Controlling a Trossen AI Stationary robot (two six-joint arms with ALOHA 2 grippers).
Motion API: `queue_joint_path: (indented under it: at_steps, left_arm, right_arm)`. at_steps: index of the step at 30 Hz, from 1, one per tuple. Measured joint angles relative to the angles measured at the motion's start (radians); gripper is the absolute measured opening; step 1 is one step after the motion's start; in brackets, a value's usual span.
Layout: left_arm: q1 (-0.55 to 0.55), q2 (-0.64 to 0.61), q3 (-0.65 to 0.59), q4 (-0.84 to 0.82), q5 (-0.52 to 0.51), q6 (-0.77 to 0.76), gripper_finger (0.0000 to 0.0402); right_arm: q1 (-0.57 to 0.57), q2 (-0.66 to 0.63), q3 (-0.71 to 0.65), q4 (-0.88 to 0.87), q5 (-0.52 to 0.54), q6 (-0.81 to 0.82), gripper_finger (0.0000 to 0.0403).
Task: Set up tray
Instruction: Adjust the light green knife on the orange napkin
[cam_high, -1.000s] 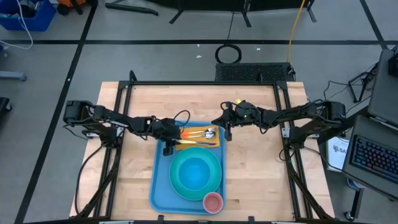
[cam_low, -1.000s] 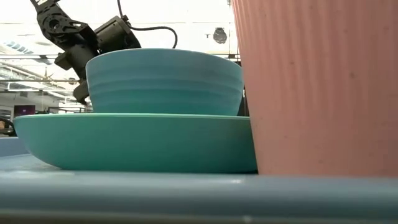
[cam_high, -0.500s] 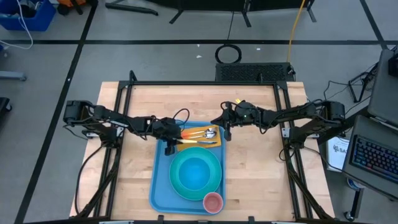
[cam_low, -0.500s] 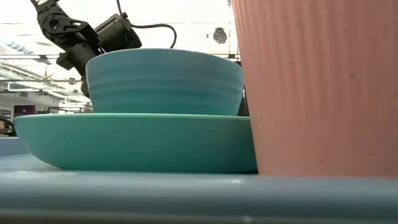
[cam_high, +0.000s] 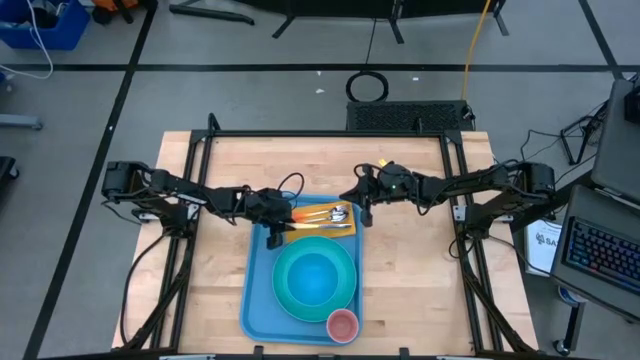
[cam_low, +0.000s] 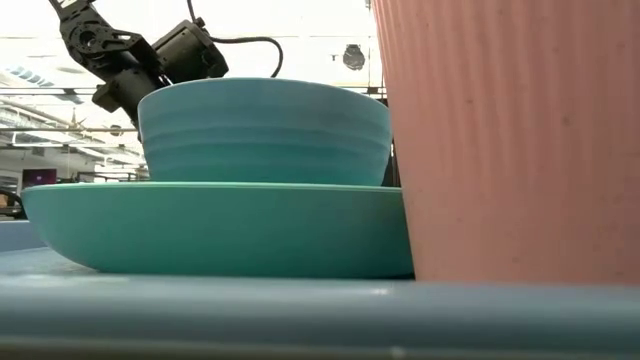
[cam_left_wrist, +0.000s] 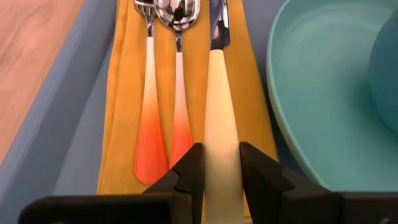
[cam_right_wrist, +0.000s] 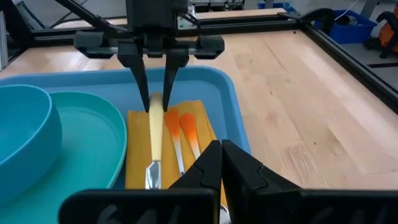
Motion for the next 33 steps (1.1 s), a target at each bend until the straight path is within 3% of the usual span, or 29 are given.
queue_joint_path:
  at_steps: [18,26,33]
  left_arm:
    - [0.0,-0.001,0.0,0.016,0.001,-0.017,0.0089]
    - [0.0,-0.001,0.0,0.037,0.001,-0.022,0.0089]
    - [0.0,-0.001,0.0,0.039,0.01,-0.038,0.009]
  right_arm:
    - [0.087,0.0,0.0,-0.131,-0.006,-0.136,0.0]
    - [0.14,0.0,0.0,-0.18,0.0,-0.289,0.0]
    - [0.196,0.0,0.0,-0.242,0.201,-0.288,0.0006]
